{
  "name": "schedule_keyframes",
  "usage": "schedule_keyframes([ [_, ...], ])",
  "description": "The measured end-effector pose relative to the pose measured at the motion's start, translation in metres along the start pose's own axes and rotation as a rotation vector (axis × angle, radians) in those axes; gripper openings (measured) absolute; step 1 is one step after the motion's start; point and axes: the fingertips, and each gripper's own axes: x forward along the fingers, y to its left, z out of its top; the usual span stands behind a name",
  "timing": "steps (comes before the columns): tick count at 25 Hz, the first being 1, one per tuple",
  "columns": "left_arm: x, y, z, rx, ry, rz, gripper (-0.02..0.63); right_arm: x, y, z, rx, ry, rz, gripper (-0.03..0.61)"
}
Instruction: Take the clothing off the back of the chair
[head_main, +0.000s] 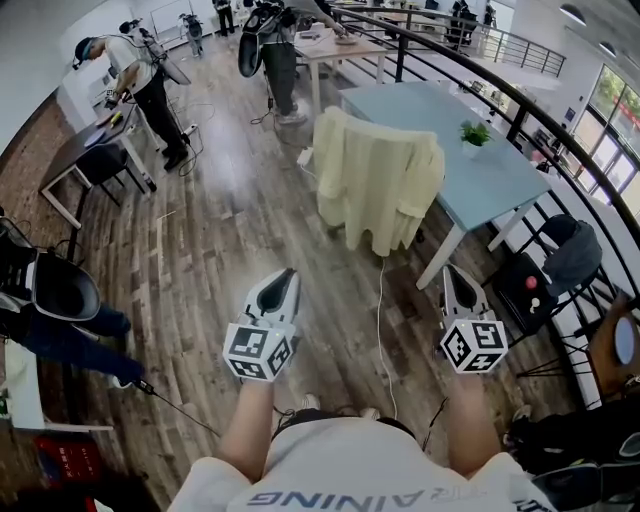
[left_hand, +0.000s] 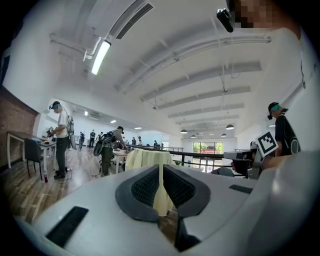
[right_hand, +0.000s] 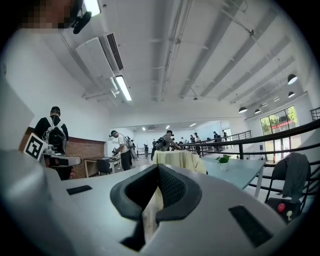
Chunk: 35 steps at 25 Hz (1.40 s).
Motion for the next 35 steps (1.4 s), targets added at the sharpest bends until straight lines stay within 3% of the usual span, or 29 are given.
schedule_keyframes([
  [9, 0.007, 0.026, -0.003, 0.001, 0.008, -0.016, 0.052, 0.015, 0.017, 0.002, -0.005, -0.019, -0.006, 0.02],
  [21, 0.002, 0.083, -0.018, -0.045, 0.029, -0.117, 0.052, 0.048, 0.072, -0.017, 0.04, 0.021, -0.087, 0.02],
  [28, 0.028, 0.111, -0.016, -0.053, 0.026, -0.111, 0.052, 0.083, 0.065, -0.015, 0.046, 0.014, -0.087, 0.02],
  [35, 0.091, 0.119, -0.012, -0.036, 0.046, -0.111, 0.052, 0.135, 0.024, -0.02, 0.075, 0.022, -0.089, 0.02],
])
